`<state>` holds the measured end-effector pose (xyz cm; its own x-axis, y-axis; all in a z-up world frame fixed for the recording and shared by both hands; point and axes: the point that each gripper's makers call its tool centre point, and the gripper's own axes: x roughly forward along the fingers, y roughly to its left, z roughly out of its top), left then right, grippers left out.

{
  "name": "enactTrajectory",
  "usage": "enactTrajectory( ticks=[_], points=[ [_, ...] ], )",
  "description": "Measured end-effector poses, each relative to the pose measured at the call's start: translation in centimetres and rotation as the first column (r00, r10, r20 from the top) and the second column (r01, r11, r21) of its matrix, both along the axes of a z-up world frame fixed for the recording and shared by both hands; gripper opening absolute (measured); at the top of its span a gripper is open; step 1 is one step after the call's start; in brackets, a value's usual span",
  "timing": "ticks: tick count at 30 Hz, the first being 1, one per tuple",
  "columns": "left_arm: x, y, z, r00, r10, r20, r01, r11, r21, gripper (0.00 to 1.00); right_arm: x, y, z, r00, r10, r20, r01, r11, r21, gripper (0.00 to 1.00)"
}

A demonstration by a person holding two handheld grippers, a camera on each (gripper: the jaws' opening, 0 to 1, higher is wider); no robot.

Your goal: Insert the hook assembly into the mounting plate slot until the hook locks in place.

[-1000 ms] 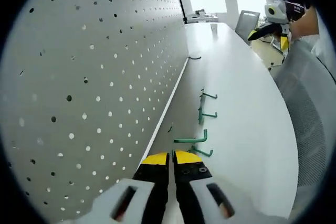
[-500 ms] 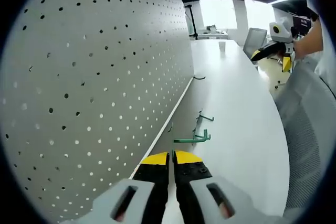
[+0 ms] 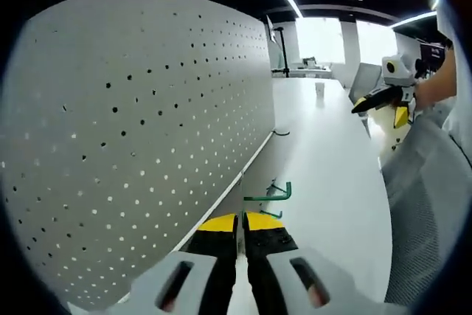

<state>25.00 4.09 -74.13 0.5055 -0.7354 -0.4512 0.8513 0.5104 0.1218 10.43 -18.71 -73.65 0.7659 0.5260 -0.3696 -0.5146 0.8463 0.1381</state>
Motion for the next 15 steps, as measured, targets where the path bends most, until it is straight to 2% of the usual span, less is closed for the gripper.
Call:
enactTrajectory(
  ticks=[9,15],
  points=[
    [-1.3,0.0,1.5,0.999,0.035,0.02,-0.034,0.998,-0.053,0.02,-0.2,0.3,0.4,1.0,0.011,0.014,-0.011,1.0,0.01,0.75],
    [-2.1,-0.2,1.8,0.999,0.044,0.026,-0.041,0.996,-0.074,0.02,-0.4,0.8,0.7,0.999,0.023,0.025,-0.023,1.0,0.019,0.75]
  ],
)
